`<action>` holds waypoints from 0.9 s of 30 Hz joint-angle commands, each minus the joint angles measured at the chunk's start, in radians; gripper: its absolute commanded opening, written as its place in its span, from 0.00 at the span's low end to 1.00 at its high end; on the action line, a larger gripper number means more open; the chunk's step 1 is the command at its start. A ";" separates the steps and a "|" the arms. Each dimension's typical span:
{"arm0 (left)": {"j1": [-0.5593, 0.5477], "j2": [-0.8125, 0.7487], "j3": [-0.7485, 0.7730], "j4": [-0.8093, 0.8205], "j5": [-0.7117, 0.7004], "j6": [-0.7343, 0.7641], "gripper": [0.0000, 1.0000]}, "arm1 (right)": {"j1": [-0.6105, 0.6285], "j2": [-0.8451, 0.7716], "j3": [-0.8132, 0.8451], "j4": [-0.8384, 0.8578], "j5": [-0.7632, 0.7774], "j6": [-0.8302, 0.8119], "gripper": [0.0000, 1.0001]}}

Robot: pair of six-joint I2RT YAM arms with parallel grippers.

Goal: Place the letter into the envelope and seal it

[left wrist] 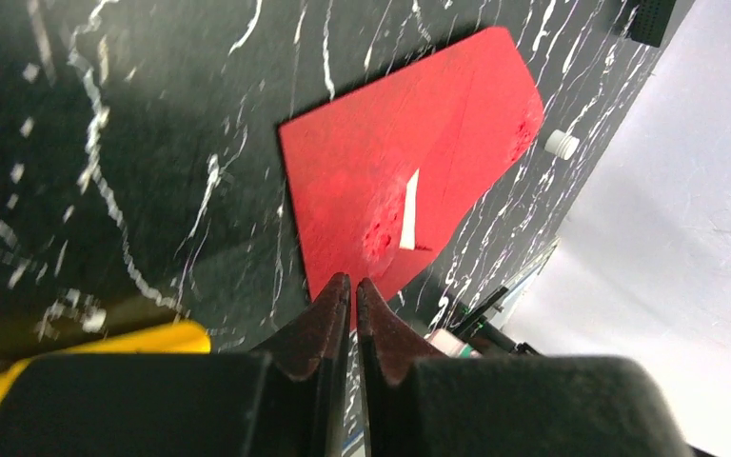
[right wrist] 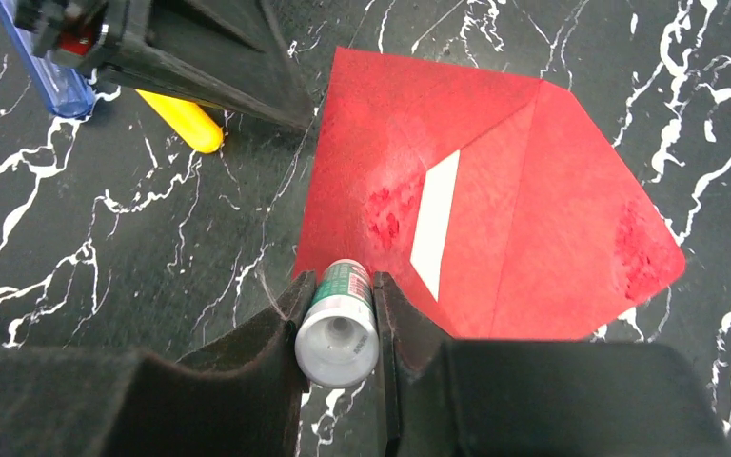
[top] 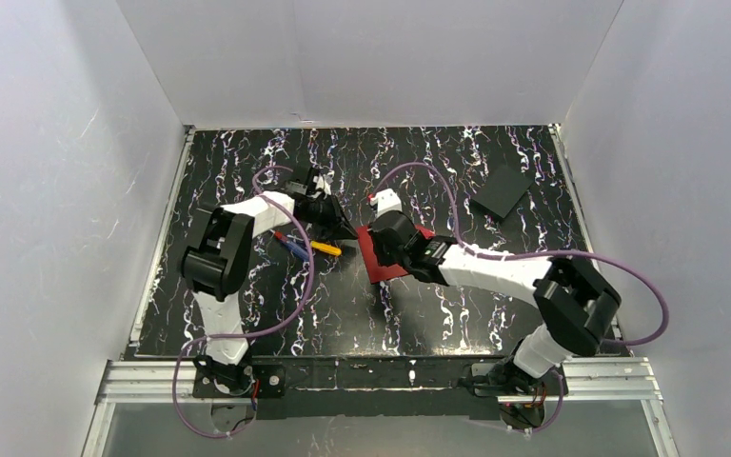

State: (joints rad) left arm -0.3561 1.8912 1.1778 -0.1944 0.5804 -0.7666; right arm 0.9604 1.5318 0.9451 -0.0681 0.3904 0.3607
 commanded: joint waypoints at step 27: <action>-0.040 0.260 0.156 -0.119 -0.049 -0.020 0.00 | -0.075 0.224 -0.024 0.187 -0.017 -0.040 0.01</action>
State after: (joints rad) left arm -0.3931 2.1342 1.3567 -0.1886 0.6399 -0.7979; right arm 0.8856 1.7229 0.9367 0.0841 0.3561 0.3313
